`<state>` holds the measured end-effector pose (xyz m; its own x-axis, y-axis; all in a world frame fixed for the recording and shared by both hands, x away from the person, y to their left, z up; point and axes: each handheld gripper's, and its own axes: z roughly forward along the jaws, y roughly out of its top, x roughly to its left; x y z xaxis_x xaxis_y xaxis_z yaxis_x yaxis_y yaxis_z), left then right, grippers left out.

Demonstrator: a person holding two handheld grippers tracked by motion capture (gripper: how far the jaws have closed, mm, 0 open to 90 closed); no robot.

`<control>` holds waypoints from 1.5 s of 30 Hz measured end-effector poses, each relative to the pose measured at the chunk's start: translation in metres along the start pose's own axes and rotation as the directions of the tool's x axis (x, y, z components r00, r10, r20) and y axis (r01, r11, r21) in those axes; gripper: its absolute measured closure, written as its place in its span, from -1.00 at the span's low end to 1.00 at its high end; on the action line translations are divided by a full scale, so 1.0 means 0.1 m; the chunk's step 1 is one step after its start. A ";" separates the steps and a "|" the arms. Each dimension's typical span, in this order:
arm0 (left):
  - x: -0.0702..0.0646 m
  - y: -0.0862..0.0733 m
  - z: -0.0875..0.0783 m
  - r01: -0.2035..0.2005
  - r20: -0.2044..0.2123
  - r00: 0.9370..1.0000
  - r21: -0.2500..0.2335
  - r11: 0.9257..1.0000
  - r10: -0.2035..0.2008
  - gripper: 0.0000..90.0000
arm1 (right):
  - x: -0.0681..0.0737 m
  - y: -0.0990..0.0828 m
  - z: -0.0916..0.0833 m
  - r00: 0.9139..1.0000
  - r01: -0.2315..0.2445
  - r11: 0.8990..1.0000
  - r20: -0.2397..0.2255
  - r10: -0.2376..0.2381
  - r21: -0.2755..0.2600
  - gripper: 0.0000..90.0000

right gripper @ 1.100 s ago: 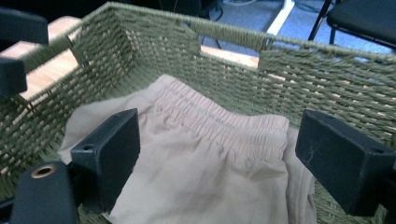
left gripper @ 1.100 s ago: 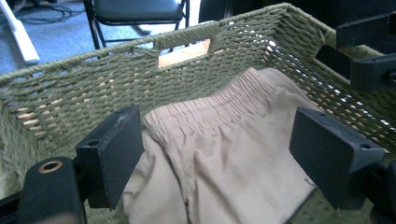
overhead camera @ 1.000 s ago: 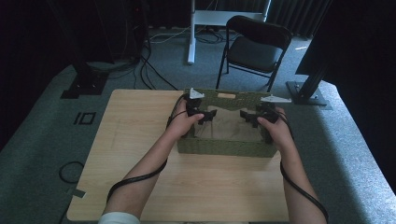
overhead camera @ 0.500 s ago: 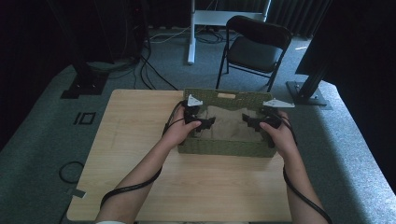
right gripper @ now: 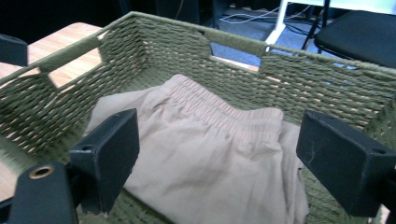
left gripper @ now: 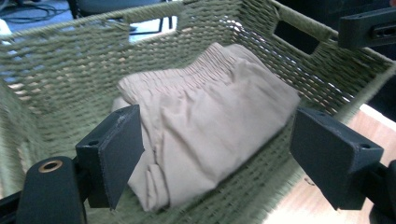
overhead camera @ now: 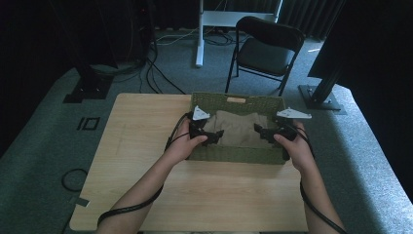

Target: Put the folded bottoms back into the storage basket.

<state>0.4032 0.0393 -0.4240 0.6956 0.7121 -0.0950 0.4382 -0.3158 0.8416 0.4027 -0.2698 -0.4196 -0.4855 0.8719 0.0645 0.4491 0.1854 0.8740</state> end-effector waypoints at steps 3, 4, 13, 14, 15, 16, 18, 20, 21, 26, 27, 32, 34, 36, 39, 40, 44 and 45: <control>-0.04 -0.06 -0.01 -0.014 0.008 1.000 0.010 1.000 0.014 -0.58 | 0.04 -0.05 -0.04 1.000 0.014 1.000 -0.015 -0.014 0.002 -0.71; -0.06 -0.08 -0.01 -0.011 0.013 1.000 0.008 1.000 0.011 -0.58 | 0.05 -0.07 -0.06 1.000 0.014 1.000 -0.018 -0.014 0.003 -0.71; -0.24 -0.12 -0.15 -0.062 0.027 0.998 -0.012 0.998 0.063 -0.58 | 0.17 -0.23 -0.22 0.999 0.023 1.000 -0.038 -0.023 -0.005 -0.64; -0.27 -0.12 -0.17 -0.065 0.027 0.998 -0.019 0.998 0.065 -0.58 | 0.20 -0.26 -0.24 0.999 0.040 0.999 -0.036 -0.040 -0.006 -0.58; -0.28 -0.13 -0.19 -0.064 0.032 0.997 -0.021 0.998 0.065 -0.58 | 0.22 -0.29 -0.25 0.998 0.047 0.999 -0.035 -0.047 -0.004 -0.59; -0.31 -0.14 -0.20 -0.066 0.038 0.997 -0.021 0.998 0.067 -0.58 | 0.24 -0.31 -0.26 0.998 0.048 0.999 -0.036 -0.048 -0.005 -0.60; -0.34 -0.17 -0.23 -0.075 0.044 0.996 -0.025 0.997 0.076 -0.59 | 0.28 -0.35 -0.28 0.998 0.040 0.999 -0.052 -0.041 -0.010 -0.64; -0.37 -0.20 -0.26 -0.084 0.042 0.995 -0.020 0.996 0.085 -0.59 | 0.32 -0.40 -0.30 0.998 0.045 0.999 -0.052 -0.045 -0.011 -0.65; -0.38 -0.22 -0.27 -0.090 0.043 0.995 -0.021 0.996 0.091 -0.59 | 0.34 -0.42 -0.31 0.997 0.044 0.999 -0.055 -0.045 -0.011 -0.68; -0.39 -0.32 -0.31 -0.084 0.045 0.995 -0.034 0.996 0.086 -0.59 | 0.41 -0.53 -0.35 0.996 0.060 0.998 -0.069 -0.061 -0.010 -0.69; -0.40 -0.35 -0.31 -0.089 0.051 0.995 -0.025 0.996 0.090 -0.59 | 0.42 -0.55 -0.36 0.995 0.061 0.998 -0.073 -0.062 -0.011 -0.70; -0.46 -0.45 -0.34 -0.092 0.055 0.994 -0.038 0.995 0.094 -0.59 | 0.48 -0.66 -0.42 0.995 0.062 0.998 -0.081 -0.063 -0.012 -0.72; -0.48 -0.48 -0.36 -0.104 0.064 0.992 -0.037 0.994 0.106 -0.59 | 0.49 -0.72 -0.44 0.994 0.068 0.998 -0.081 -0.069 -0.015 -0.72; -0.50 -0.52 -0.37 -0.104 0.075 0.991 -0.034 0.994 0.107 -0.59 | 0.50 -0.78 -0.46 0.995 0.064 0.998 -0.080 -0.065 -0.013 -0.73; -0.52 -0.59 -0.37 -0.119 0.066 0.990 -0.026 0.993 0.121 -0.59 | 0.50 -0.89 -0.45 0.995 0.065 0.998 -0.074 -0.064 0.006 -0.73; -0.51 -0.61 -0.36 -0.117 0.067 0.991 -0.023 0.993 0.118 -0.59 | 0.49 -0.93 -0.45 0.996 0.060 0.998 -0.072 -0.059 0.011 -0.73; -0.48 -0.72 -0.33 -0.103 0.068 0.992 -0.005 0.995 0.103 -0.59 | 0.46 -1.04 -0.43 0.998 0.047 0.999 -0.049 -0.046 0.017 -0.74; -0.47 -0.75 -0.33 -0.099 0.064 0.993 -0.002 0.995 0.099 -0.59 | 0.45 -1.07 -0.43 0.998 0.052 0.998 -0.043 -0.051 0.024 -0.74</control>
<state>0.3193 0.0503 -0.4651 0.7705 0.6358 -0.0447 0.3659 -0.3837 0.8479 0.3006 -0.2702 -0.4894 -0.5395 0.8410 0.0410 0.4412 0.2410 0.8644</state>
